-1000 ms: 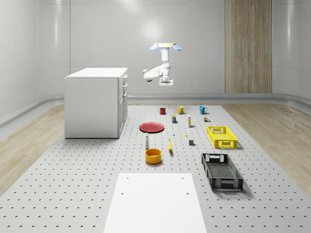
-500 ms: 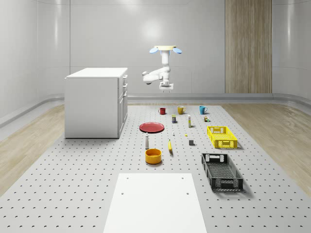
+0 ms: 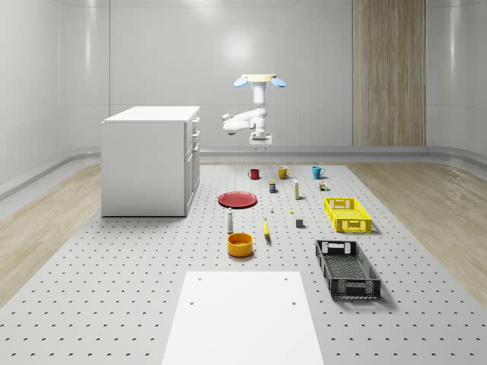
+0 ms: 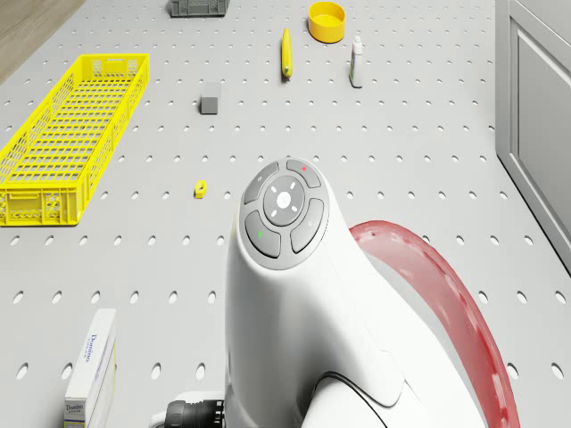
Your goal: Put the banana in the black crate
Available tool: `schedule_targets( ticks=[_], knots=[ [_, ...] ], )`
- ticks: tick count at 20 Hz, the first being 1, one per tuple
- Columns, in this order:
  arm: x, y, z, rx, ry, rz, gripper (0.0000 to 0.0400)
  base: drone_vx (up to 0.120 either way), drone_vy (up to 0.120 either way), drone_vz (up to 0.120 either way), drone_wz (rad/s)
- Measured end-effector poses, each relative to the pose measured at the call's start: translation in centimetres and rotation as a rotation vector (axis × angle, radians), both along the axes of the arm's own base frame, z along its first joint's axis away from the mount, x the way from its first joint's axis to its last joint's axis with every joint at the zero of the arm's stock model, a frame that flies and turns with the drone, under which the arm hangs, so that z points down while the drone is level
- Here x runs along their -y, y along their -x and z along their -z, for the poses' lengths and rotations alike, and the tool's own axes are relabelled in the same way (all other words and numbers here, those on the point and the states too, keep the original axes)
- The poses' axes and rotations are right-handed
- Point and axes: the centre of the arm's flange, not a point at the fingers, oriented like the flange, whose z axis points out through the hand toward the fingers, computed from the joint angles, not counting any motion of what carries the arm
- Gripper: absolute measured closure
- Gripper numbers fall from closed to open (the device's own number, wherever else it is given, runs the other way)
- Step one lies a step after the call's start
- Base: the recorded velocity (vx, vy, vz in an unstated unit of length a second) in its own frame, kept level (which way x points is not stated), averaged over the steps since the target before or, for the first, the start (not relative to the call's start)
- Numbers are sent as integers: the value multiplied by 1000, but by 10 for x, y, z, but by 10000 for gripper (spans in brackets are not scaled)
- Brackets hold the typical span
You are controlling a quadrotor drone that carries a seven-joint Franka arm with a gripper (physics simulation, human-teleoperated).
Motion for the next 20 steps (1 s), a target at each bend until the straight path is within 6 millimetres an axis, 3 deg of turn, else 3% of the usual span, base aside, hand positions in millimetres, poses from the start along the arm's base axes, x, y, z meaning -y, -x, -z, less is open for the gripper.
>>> schedule_targets(
  ticks=[10,20],
  knots=[
    [0,0,0,0,0,0,0,120,0,-120,0],
    [0,0,0,0,0,0,0,120,0,-4,0]
  ],
)
